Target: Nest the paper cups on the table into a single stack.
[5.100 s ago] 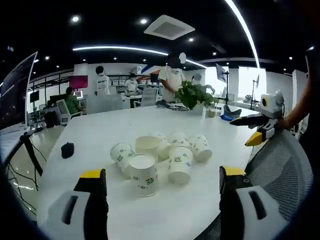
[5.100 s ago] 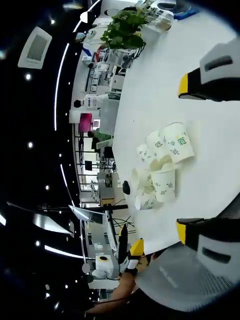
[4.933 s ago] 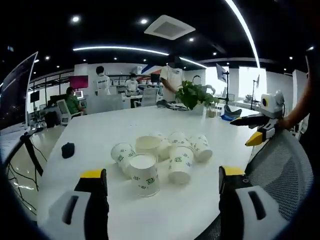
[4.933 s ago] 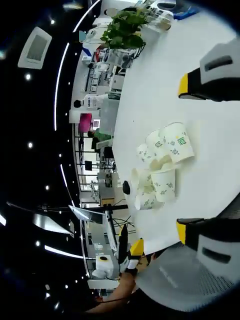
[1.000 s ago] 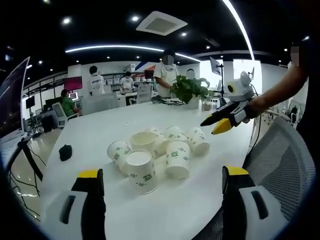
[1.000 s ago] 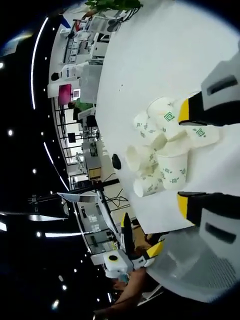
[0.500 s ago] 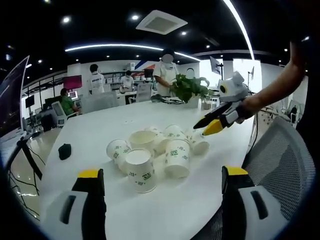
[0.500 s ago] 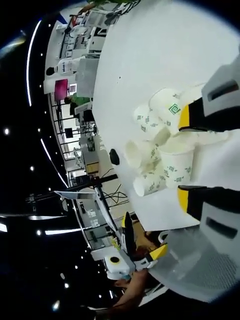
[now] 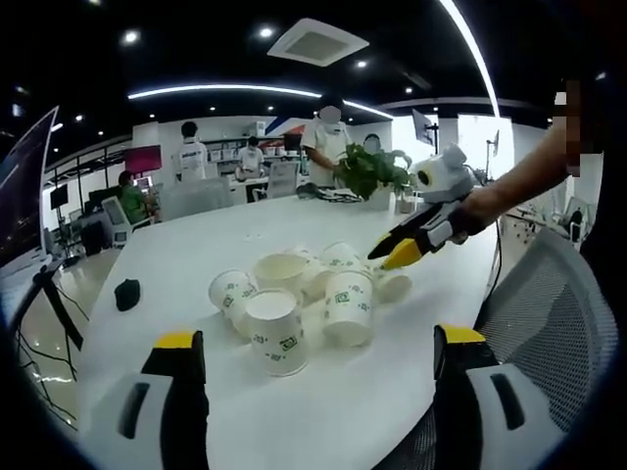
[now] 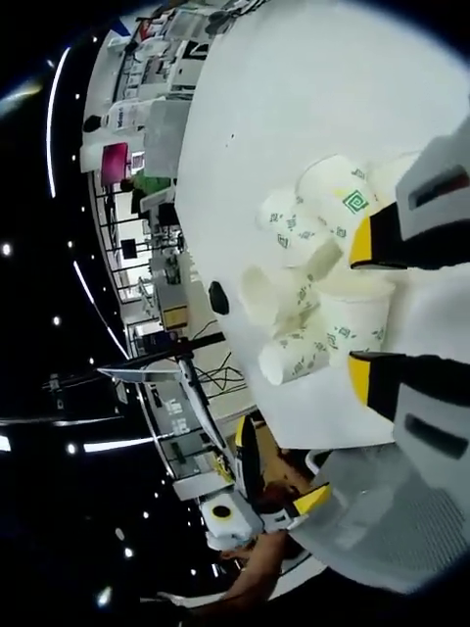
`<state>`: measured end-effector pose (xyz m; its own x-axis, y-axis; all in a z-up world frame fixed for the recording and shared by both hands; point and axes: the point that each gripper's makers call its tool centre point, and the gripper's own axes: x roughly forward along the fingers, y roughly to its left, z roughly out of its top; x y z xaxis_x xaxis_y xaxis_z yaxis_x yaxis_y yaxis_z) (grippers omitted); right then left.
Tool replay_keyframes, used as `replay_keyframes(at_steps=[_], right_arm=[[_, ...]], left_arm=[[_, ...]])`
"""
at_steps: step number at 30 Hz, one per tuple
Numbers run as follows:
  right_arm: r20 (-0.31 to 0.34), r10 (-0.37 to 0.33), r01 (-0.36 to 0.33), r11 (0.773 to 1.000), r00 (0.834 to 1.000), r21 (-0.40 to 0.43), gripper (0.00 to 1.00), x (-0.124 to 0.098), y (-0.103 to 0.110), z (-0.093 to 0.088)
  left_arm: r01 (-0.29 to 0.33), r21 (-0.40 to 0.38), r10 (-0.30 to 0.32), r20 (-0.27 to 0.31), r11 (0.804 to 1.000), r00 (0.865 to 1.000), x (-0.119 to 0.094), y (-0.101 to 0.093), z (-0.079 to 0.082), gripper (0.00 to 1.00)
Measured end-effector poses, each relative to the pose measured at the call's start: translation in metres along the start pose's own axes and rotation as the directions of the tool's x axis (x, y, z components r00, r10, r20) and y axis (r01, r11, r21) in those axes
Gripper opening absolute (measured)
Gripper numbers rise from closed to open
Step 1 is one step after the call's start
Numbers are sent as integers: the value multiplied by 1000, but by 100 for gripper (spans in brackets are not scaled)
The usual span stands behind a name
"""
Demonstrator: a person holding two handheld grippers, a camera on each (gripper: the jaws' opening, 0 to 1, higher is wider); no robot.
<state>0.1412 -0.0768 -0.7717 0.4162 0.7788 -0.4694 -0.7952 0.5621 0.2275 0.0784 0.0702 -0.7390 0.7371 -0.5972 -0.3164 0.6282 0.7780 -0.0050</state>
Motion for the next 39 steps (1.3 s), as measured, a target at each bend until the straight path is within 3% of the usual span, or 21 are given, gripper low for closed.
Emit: replay_keyframes(at_steps=[5,21,34,39], right_arm=[[-34,26,-25,1000,999,17,29,9,-2,-3],[-54,104,-100,993,993,60,22,27,7,1],[-86,168,-158,981,982,108,22,41,9,-6],[-79,192,-180,974,978,136,14,43,10,-7]], left_arm=[[5,3,-5,-3,1000,1000,1,-1,-1,95],[9,5,-9,-19,1000,1000,2,-1,-5,93],[2,1,-2,-30,1000,1000,3,0,-7,93],[-1,2,1,-33,1000,999,3,1,-8,93]])
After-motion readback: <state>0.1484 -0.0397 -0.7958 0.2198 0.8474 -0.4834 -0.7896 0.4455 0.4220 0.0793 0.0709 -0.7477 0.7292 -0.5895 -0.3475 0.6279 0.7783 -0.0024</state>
